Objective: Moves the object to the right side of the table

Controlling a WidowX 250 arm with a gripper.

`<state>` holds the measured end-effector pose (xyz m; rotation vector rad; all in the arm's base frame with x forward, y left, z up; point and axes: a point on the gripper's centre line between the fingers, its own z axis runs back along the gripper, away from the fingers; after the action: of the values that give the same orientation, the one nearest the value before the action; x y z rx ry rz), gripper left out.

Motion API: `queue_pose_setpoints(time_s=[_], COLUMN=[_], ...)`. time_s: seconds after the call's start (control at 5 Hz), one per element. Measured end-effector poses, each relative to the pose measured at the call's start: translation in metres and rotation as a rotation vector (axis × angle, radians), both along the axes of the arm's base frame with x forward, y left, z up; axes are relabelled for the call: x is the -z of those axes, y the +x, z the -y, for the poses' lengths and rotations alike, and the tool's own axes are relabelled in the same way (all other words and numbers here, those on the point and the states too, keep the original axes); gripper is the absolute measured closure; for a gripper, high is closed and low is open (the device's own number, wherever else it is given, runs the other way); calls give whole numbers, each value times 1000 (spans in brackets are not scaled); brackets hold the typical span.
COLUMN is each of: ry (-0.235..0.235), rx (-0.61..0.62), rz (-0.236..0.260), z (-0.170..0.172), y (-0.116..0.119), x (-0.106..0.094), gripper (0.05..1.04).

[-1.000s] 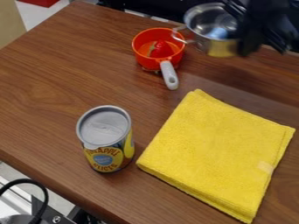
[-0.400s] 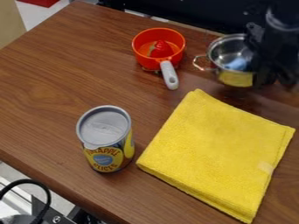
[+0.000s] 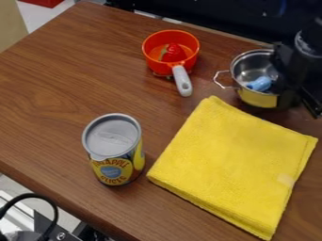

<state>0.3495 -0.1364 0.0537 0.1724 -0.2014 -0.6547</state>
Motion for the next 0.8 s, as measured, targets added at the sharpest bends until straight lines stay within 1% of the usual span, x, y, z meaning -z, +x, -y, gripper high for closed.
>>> queue_pose_setpoints(time_s=[0.2, 0.4, 0.6, 0.8], ry=[-10, 12, -23, -16], rx=[-11, -33, -78, -116], rz=[-9, -4, -21, -16], z=[0, -3, -4, -8], y=[-3, 0, 0, 2], x=[5, 14, 16, 14], gripper=[1021, 1006, 866, 632])
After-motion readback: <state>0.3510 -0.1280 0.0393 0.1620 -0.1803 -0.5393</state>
